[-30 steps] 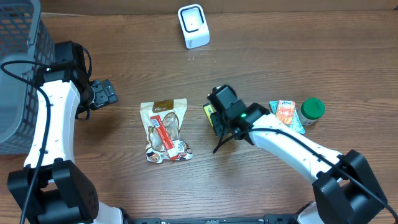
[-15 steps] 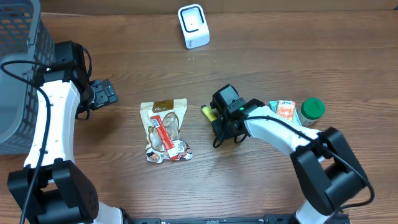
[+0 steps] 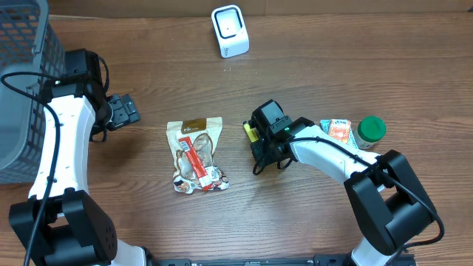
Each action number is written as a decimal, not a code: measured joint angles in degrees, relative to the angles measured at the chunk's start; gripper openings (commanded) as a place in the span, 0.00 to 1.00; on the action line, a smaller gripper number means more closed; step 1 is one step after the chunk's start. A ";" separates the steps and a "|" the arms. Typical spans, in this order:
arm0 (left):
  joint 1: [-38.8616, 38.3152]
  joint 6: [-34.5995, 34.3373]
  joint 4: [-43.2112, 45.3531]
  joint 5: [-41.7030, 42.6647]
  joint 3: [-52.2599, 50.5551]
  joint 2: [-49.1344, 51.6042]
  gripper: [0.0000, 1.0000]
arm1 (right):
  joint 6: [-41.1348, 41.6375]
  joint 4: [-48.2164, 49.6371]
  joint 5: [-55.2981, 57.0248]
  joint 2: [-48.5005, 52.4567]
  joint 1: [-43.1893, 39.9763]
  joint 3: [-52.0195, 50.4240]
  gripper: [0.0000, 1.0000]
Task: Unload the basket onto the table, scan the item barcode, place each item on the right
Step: 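Carry the yellow highlighter right and up toward the scanner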
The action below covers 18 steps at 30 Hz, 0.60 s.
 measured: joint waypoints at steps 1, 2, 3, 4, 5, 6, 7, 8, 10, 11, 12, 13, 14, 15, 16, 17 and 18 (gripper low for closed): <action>0.00 0.00 0.00 0.00 0.00 0.00 1.00 | 0.00 -0.59 -0.02 0.00 -0.02 0.22 0.10; 0.00 0.00 0.00 0.00 0.00 0.00 1.00 | -0.04 -1.44 -0.13 0.00 -0.02 0.42 0.10; 0.00 0.00 0.00 0.00 0.00 0.00 0.99 | -0.02 -1.75 -0.20 0.02 0.00 0.52 0.10; 0.00 0.00 0.00 0.00 0.00 0.00 0.99 | -0.15 -3.28 -0.81 0.20 -0.02 1.14 0.10; -0.02 0.00 0.00 0.00 0.00 0.00 1.00 | -0.15 -5.18 -1.51 0.35 -0.02 2.05 0.10; 0.00 0.00 -0.02 0.00 0.00 0.00 1.00 | -0.17 -5.86 -1.75 0.39 0.00 2.49 0.09; 0.00 0.00 0.00 0.00 0.00 0.00 1.00 | -0.20 -6.97 -2.25 0.44 -0.02 3.34 0.09; 0.00 0.00 0.00 0.00 0.00 0.00 1.00 | -0.17 -8.15 -2.91 0.44 -0.02 4.31 0.09; 0.00 0.00 0.02 -0.02 0.00 0.00 1.00 | -0.22 -10.71 -4.13 0.44 -0.04 6.78 0.06; 0.00 0.00 0.00 0.00 0.00 0.00 1.00 | -0.15 -12.24 -4.59 0.44 -0.04 8.26 0.05; 0.00 0.00 0.00 0.00 0.00 0.00 1.00 | -0.15 -14.49 -5.05 0.46 -0.04 10.19 0.04; 0.00 0.00 0.00 0.00 0.00 0.00 1.00 | -0.15 -15.72 -5.18 0.46 -0.04 11.43 0.04; 0.00 0.00 0.00 0.00 0.00 0.00 1.00 | -0.20 -17.92 -5.40 0.48 -0.04 13.44 0.04; 0.00 0.00 0.00 0.00 0.00 0.00 1.00 | -0.17 -20.41 -5.53 0.57 -0.04 15.80 0.04; 0.00 0.00 -0.02 0.00 0.00 0.00 1.00 | -0.22 -22.51 -5.64 0.66 -0.04 18.03 0.04; 0.00 0.00 0.00 0.00 0.00 0.00 1.00 | -0.24 -24.04 -5.68 0.70 -0.04 20.31 0.04; 0.00 0.00 0.00 -0.02 0.00 0.00 0.99 | -0.37 -26.01 -5.70 0.79 -0.04 22.91 0.04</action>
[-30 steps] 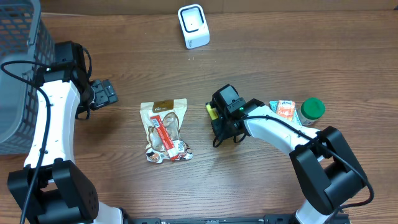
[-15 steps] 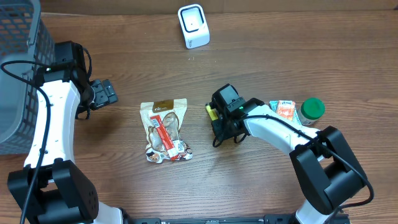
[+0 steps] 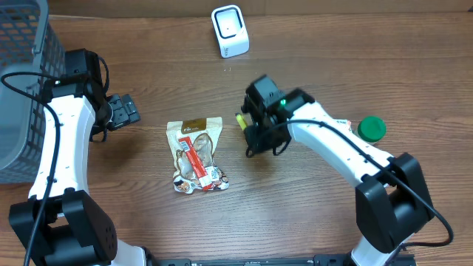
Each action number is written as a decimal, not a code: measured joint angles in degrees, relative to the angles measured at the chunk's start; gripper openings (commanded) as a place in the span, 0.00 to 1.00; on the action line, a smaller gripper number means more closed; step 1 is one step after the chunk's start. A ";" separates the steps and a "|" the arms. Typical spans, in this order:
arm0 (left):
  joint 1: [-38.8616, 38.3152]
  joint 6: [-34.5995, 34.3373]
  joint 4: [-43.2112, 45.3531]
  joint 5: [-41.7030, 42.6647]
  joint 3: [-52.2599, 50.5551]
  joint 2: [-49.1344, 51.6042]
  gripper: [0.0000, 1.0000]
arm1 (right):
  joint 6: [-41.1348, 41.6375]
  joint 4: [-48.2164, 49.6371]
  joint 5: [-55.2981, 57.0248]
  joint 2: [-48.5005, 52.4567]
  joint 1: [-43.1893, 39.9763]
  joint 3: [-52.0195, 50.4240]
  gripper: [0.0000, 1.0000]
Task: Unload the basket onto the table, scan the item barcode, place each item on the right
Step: 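Carry the yellow highlighter right and up toward the scanner, then hold the yellow highlighter in front of the white scanner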
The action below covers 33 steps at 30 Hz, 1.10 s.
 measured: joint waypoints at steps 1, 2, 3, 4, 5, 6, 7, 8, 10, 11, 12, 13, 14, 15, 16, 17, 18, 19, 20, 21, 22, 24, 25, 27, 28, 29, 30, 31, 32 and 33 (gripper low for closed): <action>0.00 0.00 0.00 0.02 0.00 0.00 1.00 | -0.02 -1.44 -0.15 0.09 0.00 2.40 0.03; 0.00 0.00 -0.02 0.02 0.00 0.00 1.00 | -0.02 -2.82 -0.24 0.17 0.00 5.22 0.03; 0.00 0.00 0.00 0.02 0.00 0.00 1.00 | -0.04 -4.09 -0.35 0.24 0.00 8.41 0.04; 0.00 0.00 -0.02 0.02 0.00 0.00 1.00 | -0.02 -5.09 -0.39 0.28 0.00 10.80 0.03; 0.00 0.00 -0.02 0.02 0.00 0.00 1.00 | -0.04 -7.43 -0.42 0.33 0.00 14.38 0.03; 0.00 0.00 -0.02 0.02 0.00 0.00 1.00 | -0.02 -9.22 -0.42 0.37 0.00 16.92 0.03; 0.00 0.00 0.00 0.02 0.00 0.00 1.00 | -0.07 -11.63 -0.48 0.37 -0.02 20.48 0.03; 0.00 0.00 -0.02 0.02 0.00 0.00 1.00 | -0.04 -13.57 -0.55 0.37 -0.02 23.47 0.03; 0.00 0.00 -0.02 0.02 0.00 0.00 1.00 | -0.04 -15.65 -0.63 0.37 -0.04 28.70 0.04; 0.00 0.00 0.00 0.02 0.00 0.00 1.00 | -0.33 -16.15 -0.72 0.37 -0.07 31.41 0.03; 0.00 0.00 -0.02 0.02 0.00 0.00 1.00 | -0.61 -16.06 -0.76 0.37 -0.22 34.10 0.03; 0.00 0.00 0.00 0.02 0.00 0.00 1.00 | -0.83 -15.89 -0.72 0.37 -0.31 35.47 0.03; 0.00 0.00 0.00 0.00 0.00 0.00 1.00 | -1.44 -15.06 -0.46 0.35 -0.50 37.24 0.03; 0.00 0.00 0.00 0.02 0.00 0.00 1.00 | -2.34 -13.49 -0.11 0.33 -0.70 38.23 0.03; -0.02 0.00 0.00 0.02 0.00 0.00 1.00 | -3.23 -11.69 0.61 0.33 -0.83 38.58 0.03; 0.00 0.00 0.00 0.02 0.00 0.00 1.00 | -4.24 -9.38 1.86 0.33 -0.94 38.66 0.03; 0.00 0.00 0.00 0.00 0.00 0.00 1.00 | -5.18 -7.72 2.99 0.48 -1.03 38.71 0.03; 0.00 0.00 0.00 0.02 0.00 0.00 1.00 | -6.03 -6.29 4.15 0.66 -1.05 38.71 0.03; 0.00 0.00 0.02 0.00 0.00 0.00 1.00 | -6.91 -4.04 5.95 1.09 -1.09 38.73 0.03; 0.00 0.00 -0.02 0.02 0.00 0.00 1.00 | -7.54 -1.73 7.78 1.64 -1.09 38.75 0.03; -0.02 0.00 0.00 0.02 0.00 0.00 1.00 | -8.04 0.09 9.35 2.21 -1.09 38.80 0.03; 0.00 0.00 0.00 0.02 0.00 0.00 1.00 | -9.22 3.93 12.87 4.00 -1.09 38.86 0.03; 0.00 0.00 0.00 0.02 0.00 0.00 1.00 | -9.70 5.18 14.25 4.85 -1.09 38.88 0.03; 0.00 0.00 0.00 0.00 0.00 0.00 1.00 | -11.54 9.05 17.42 7.74 -1.16 38.91 0.03; 0.00 0.00 0.00 0.00 0.00 0.00 1.00 | -12.31 10.58 18.34 9.16 -1.25 38.91 0.03; -0.02 0.00 0.00 0.02 0.00 0.00 1.00 | -13.46 12.59 19.26 11.06 -1.40 38.91 0.04; 0.00 0.00 -0.02 0.02 0.00 0.00 1.00 | -13.99 13.66 19.67 12.15 -1.53 38.91 0.04; 0.00 0.00 0.02 0.02 0.00 0.00 1.00 | -14.49 15.30 20.22 13.84 -1.79 38.91 0.04; 0.00 0.00 -0.02 0.02 0.00 0.00 1.00 | -15.02 16.85 20.55 15.12 -2.03 38.91 0.04; 0.00 0.00 0.00 0.02 0.00 0.00 1.00 | -15.32 18.36 20.83 16.44 -2.29 38.91 0.04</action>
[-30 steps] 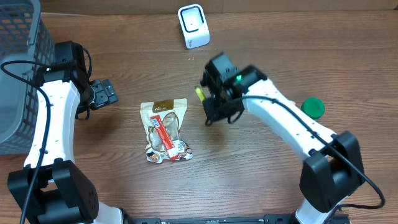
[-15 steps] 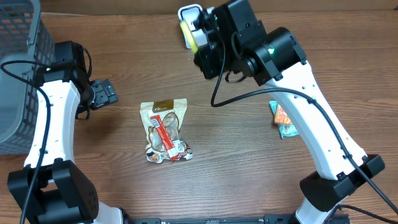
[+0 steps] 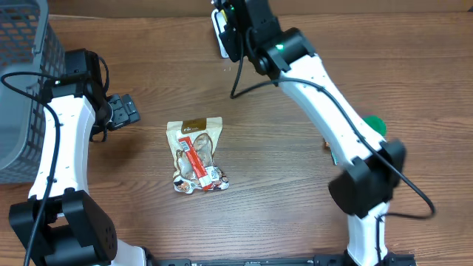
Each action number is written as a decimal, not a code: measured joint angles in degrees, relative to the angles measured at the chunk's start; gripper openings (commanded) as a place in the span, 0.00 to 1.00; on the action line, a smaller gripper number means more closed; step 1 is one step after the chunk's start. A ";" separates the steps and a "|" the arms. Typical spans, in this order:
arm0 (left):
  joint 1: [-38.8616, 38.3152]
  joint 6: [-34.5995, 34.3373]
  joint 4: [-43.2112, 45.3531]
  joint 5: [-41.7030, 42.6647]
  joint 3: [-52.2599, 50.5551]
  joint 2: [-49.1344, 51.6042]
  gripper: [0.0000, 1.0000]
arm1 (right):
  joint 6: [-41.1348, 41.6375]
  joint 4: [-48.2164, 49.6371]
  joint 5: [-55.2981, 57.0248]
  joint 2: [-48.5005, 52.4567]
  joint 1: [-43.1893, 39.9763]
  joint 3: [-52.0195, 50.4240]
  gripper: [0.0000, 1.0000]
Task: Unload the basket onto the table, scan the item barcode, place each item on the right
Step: 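Hold the yellow highlighter in front of the white scanner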
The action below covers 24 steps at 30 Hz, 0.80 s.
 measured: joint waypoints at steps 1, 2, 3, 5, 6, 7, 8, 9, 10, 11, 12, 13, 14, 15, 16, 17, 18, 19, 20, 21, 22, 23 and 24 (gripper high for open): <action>0.00 0.00 0.00 -0.02 0.00 0.00 1.00 | -0.22 1.88 0.31 1.44 -0.35 0.00 0.04; 0.00 0.00 0.00 0.00 0.00 0.00 1.00 | -0.55 3.87 0.52 2.84 -0.74 0.00 0.04; 0.00 0.00 0.00 0.00 0.00 0.00 1.00 | -0.76 5.31 0.72 3.98 -1.09 0.00 0.04; 0.00 0.00 0.00 0.00 0.00 0.00 1.00 | -1.01 9.05 0.94 6.56 -1.86 0.00 0.04; 0.00 0.00 0.00 0.00 0.00 0.00 1.00 | -1.14 10.27 0.98 7.65 -2.23 0.00 0.04; 0.00 0.00 0.02 -0.02 0.00 0.00 1.00 | -1.18 11.17 1.07 8.61 -2.54 0.00 0.04; 0.00 0.00 -0.02 0.00 0.00 0.00 1.00 | -1.20 12.22 1.11 9.68 -2.84 0.00 0.04; -0.02 0.00 0.00 0.00 0.00 0.00 1.00 | -1.20 13.11 1.18 10.69 -3.10 0.00 0.04; 0.00 0.00 0.00 -0.02 0.00 0.00 1.00 | -1.20 13.79 1.22 11.52 -3.37 0.00 0.04; 0.00 0.00 -0.02 0.00 0.00 0.00 0.99 | -1.20 14.67 1.33 12.35 -3.61 0.00 0.04; 0.00 0.00 0.00 0.00 0.00 0.00 1.00 | -1.20 15.65 1.38 13.31 -3.78 0.00 0.04; 0.00 0.00 0.00 0.00 0.00 0.00 1.00 | -1.20 16.70 1.40 14.25 -4.02 0.00 0.04; -0.02 0.00 0.00 -0.02 0.00 0.00 1.00 | -1.22 17.64 1.40 15.21 -4.11 0.00 0.04; 0.00 0.00 0.02 -0.02 0.00 0.00 1.00 | -1.20 18.53 1.40 16.24 -4.31 0.00 0.04; 0.00 0.00 -0.02 0.00 0.00 0.00 1.00 | -1.22 19.17 1.40 17.16 -4.37 0.00 0.04; -0.02 0.00 0.00 0.00 0.00 0.00 1.00 | -1.25 20.04 1.40 17.97 -4.42 0.00 0.04; 0.00 0.00 -0.02 0.00 0.00 0.00 1.00 | -1.22 20.81 1.44 18.82 -4.42 0.00 0.04; 0.00 0.00 0.00 0.00 0.00 0.00 1.00 | -1.20 21.33 1.40 19.50 -4.42 0.00 0.04; 0.00 0.00 0.00 0.00 0.00 0.00 1.00 | -1.22 21.64 1.38 20.13 -4.42 0.00 0.04; 0.00 0.00 0.00 0.00 0.00 0.00 1.00 | -1.20 21.66 1.40 20.63 -4.42 0.00 0.04; 0.00 0.00 -0.02 0.00 0.00 0.00 1.00 | -1.25 21.64 1.40 21.14 -4.42 0.00 0.04; 0.00 0.00 0.00 0.00 0.00 0.00 1.00 | -1.22 21.64 1.38 21.46 -4.42 0.00 0.04; 0.00 0.00 0.00 0.00 0.00 0.00 1.00 | -1.20 21.53 1.40 21.86 -4.42 0.00 0.04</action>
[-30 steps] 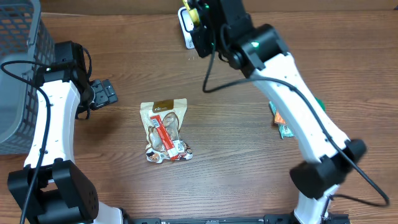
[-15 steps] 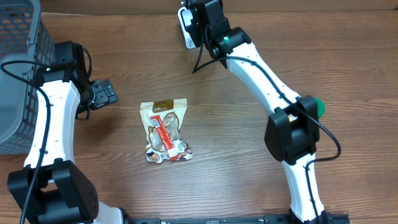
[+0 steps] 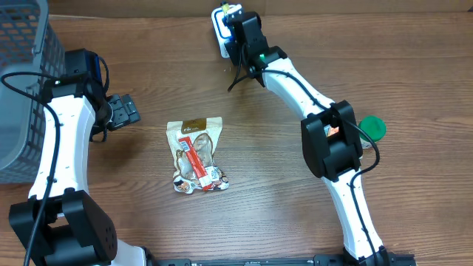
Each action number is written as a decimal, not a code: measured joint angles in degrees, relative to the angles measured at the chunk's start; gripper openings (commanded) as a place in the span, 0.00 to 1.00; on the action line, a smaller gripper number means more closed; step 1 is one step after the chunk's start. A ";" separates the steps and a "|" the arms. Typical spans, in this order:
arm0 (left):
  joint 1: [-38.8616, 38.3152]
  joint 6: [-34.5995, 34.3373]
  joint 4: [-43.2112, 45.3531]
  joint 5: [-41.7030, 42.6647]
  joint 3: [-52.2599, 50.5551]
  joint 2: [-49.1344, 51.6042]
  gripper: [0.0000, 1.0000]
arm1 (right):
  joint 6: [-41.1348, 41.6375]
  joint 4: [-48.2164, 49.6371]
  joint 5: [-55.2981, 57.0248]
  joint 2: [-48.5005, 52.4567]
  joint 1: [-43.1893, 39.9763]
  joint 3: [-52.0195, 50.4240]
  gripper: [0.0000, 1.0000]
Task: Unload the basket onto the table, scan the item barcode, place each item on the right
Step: 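Hold the yellow highlighter in front of the white scanner, then carry the highlighter right and lower it beside the tissue pack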
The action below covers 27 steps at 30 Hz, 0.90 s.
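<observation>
The white barcode scanner (image 3: 219, 33) stands at the table's far edge, mostly covered by my right gripper (image 3: 232, 16). That gripper hovers right at the scanner and is shut on a small yellow item (image 3: 236, 9), of which only a sliver shows at the fingertips. My left gripper (image 3: 126, 111) rests low at the left side of the table, far from the scanner, and looks open with nothing between its fingers.
A tan snack bag (image 3: 196, 155) lies in the middle of the table. A green-lidded jar (image 3: 372, 127) and an orange packet (image 3: 334, 132), partly under the right arm, sit at the right. A grey mesh basket (image 3: 18, 81) fills the left edge.
My right gripper has dropped slightly lower and closer over the scanner, still with the yellow item in it. The left arm is unchanged.
My right gripper was shut on the small yellow item on the table right of the snack bag. Then it held the item a little farther back and left. Later it was up at the scanner, and now sits close over it.
</observation>
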 measured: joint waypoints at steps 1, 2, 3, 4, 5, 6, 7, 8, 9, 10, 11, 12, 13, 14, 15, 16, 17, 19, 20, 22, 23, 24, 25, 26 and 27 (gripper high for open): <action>0.00 0.00 0.00 0.00 0.00 0.00 1.00 | -0.02 -0.11 0.00 0.33 0.00 0.00 0.04; 0.00 0.00 0.00 0.00 0.00 0.00 1.00 | -0.02 -0.15 0.11 0.57 0.00 0.00 0.04; 0.00 0.00 0.00 0.00 0.00 0.00 1.00 | -0.02 -0.35 0.28 0.83 0.00 0.00 0.04; 0.00 0.00 -0.02 0.00 0.00 0.00 1.00 | -0.02 -0.76 0.57 1.01 0.00 0.00 0.04; 0.00 0.00 0.00 0.00 0.00 0.00 1.00 | -0.02 -1.11 0.76 1.16 0.00 0.00 0.04; 0.00 0.00 0.00 0.00 0.00 0.00 1.00 | 0.00 -1.40 0.98 1.31 0.00 0.00 0.04; 0.00 0.00 0.00 0.00 0.00 0.00 1.00 | -0.02 -1.60 1.05 1.33 0.00 0.00 0.04; 0.00 0.00 0.00 0.00 0.00 0.00 1.00 | -0.02 -1.90 1.09 1.36 0.00 0.00 0.04; 0.00 0.00 0.00 0.00 0.00 0.00 1.00 | -0.02 -2.03 1.11 1.36 0.00 0.00 0.04; 0.00 0.00 0.00 0.00 0.00 0.00 1.00 | -0.02 -2.54 1.25 1.36 0.00 0.00 0.04; 0.00 0.00 0.00 0.00 0.00 0.00 1.00 | -0.02 -3.04 1.33 1.36 0.00 0.00 0.04; 0.00 0.00 0.00 0.00 0.00 0.00 1.00 | -0.04 -3.32 1.46 1.36 0.00 0.00 0.04; 0.00 0.00 0.00 0.00 0.00 0.00 1.00 | -0.02 -3.54 1.49 1.36 0.00 0.00 0.03; 0.00 0.00 0.00 0.00 0.00 0.00 1.00 | -0.02 -3.65 1.62 1.36 0.00 0.00 0.03; 0.00 0.00 0.00 0.00 0.00 0.00 1.00 | 0.00 -3.63 1.79 1.36 0.00 0.00 0.03; 0.00 0.00 0.00 0.00 0.00 0.00 1.00 | -0.04 -3.65 2.32 1.36 0.00 0.00 0.03; 0.00 0.00 0.00 0.00 0.00 0.00 1.00 | 0.00 -3.69 2.75 1.36 0.00 0.00 0.03; 0.00 0.00 0.00 0.00 0.00 0.00 1.00 | -0.04 -3.96 3.78 1.29 0.00 0.00 0.03; 0.00 0.00 0.00 0.00 0.00 0.00 1.00 | -0.02 -4.31 4.02 1.18 0.00 0.00 0.03; 0.00 0.00 0.00 0.00 0.00 0.00 1.00 | 0.02 -5.49 4.35 0.20 0.00 0.00 0.03; 0.00 0.00 0.02 0.00 0.00 0.00 1.00 | -0.02 -6.51 4.46 -0.59 0.00 0.00 0.03; 0.00 0.00 0.00 0.00 0.00 0.00 1.00 | 0.00 -7.58 4.46 -1.49 0.00 -0.02 0.03; 0.00 0.00 0.00 0.00 0.00 0.00 1.00 | 0.00 -8.98 4.48 -2.82 0.00 -0.02 0.03; 0.00 0.00 0.00 0.00 0.00 0.00 1.00 | 0.09 -11.58 4.50 -5.53 0.00 -0.02 0.03; 0.00 0.00 -0.02 -0.02 0.00 0.00 1.00 | 0.68 -13.88 4.44 -7.67 0.00 -0.02 0.03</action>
